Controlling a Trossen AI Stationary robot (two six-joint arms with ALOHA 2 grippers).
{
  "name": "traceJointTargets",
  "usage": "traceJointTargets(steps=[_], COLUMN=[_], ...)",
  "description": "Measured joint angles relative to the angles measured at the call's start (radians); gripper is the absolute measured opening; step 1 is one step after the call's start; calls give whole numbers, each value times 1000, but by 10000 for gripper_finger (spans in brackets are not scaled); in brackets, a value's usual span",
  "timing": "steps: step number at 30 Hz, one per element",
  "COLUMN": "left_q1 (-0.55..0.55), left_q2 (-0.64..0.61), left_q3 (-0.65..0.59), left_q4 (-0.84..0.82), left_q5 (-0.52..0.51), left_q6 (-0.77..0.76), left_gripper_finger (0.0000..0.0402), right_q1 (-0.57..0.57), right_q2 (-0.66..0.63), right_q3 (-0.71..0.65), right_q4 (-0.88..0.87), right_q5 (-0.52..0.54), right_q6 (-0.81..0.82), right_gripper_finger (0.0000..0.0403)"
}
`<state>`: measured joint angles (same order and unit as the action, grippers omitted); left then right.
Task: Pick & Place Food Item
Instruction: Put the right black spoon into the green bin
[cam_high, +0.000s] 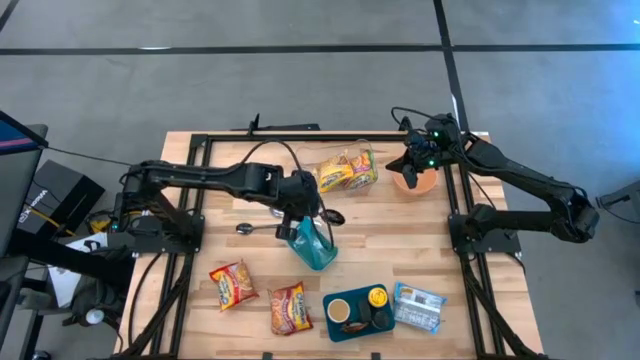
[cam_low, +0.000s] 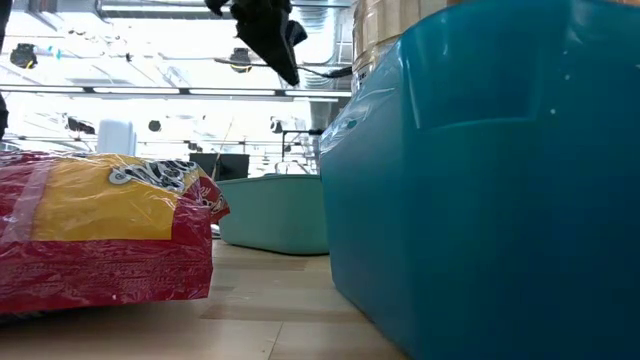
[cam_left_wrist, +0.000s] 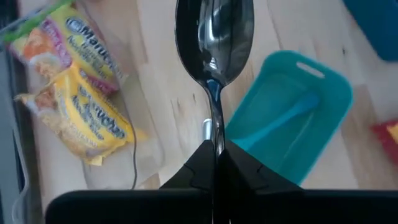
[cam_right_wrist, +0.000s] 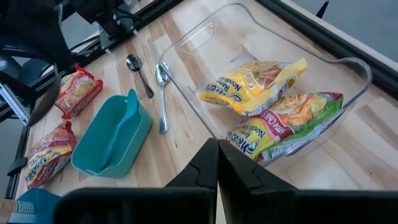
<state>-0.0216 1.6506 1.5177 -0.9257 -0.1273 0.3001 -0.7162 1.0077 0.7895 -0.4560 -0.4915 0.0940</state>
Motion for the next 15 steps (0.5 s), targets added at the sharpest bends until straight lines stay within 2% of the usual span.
traceJointTargets(steps=[7,12,15], left_q1=[-7,-31,-45], left_q2=[20,19,19], left_q3=[-15,-79,-139], left_q4=[-48,-42,-23], left_q5=[3,-2,-9], left_q6=[117,172,174], left_gripper_finger=[16,6,14], right_q1=[0,0,0], right_q2=[0,0,0], right_q3=[0,0,0], right_q4=[17,47,49], right_q5=[28,58,100], right_q6=[48,120,150], right_gripper_finger=[0,0,0])
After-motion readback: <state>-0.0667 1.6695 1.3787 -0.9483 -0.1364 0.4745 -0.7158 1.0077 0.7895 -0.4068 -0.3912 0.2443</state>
